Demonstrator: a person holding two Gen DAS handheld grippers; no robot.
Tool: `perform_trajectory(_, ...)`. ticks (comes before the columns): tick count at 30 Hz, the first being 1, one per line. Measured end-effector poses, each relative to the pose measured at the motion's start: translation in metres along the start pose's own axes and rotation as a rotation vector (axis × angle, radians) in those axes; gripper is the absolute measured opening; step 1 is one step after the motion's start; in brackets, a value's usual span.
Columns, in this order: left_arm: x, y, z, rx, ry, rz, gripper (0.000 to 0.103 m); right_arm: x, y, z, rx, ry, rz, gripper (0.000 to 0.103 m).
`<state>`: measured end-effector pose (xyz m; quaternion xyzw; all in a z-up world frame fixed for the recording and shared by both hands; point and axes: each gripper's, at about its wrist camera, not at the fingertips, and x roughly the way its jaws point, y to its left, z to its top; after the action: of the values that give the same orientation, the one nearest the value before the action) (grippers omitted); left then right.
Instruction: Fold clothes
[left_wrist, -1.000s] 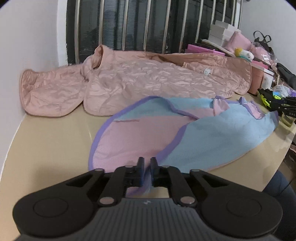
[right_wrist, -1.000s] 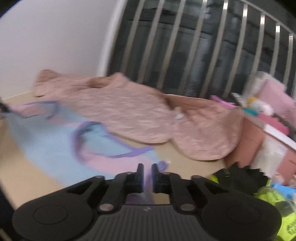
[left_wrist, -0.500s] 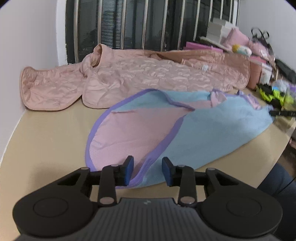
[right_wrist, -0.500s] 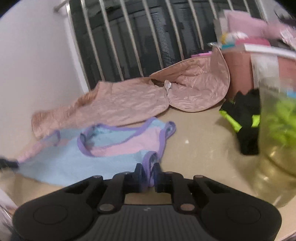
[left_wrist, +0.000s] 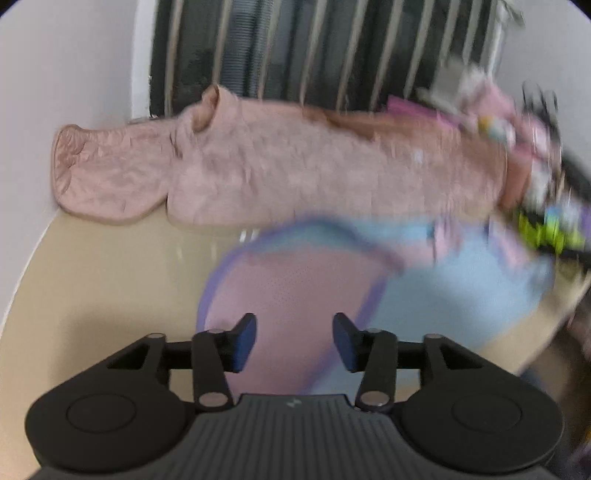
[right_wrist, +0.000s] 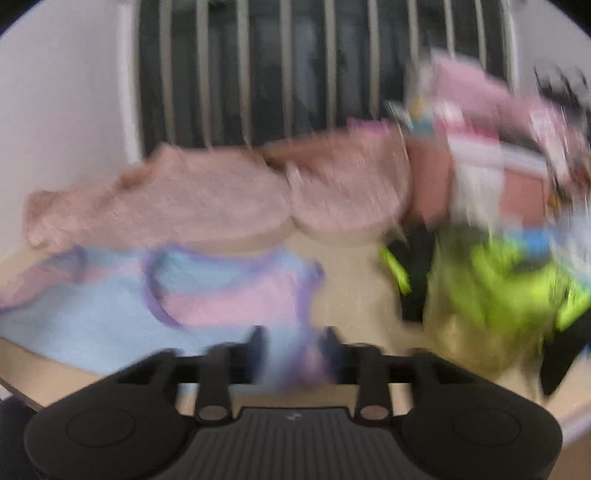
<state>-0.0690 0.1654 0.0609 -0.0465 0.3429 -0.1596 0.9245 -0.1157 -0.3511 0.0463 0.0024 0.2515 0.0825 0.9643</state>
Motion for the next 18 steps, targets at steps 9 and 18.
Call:
perform_trajectory(9,0.125,-0.007,0.074,-0.169,0.111,-0.095,0.065,0.144,0.059,0.073,0.07,0.148,0.318,0.05)
perform_trajectory(18,0.165,-0.005,0.081,-0.307,0.125,-0.103,0.0,0.195,0.063,0.067,0.165,0.248,0.316,0.007)
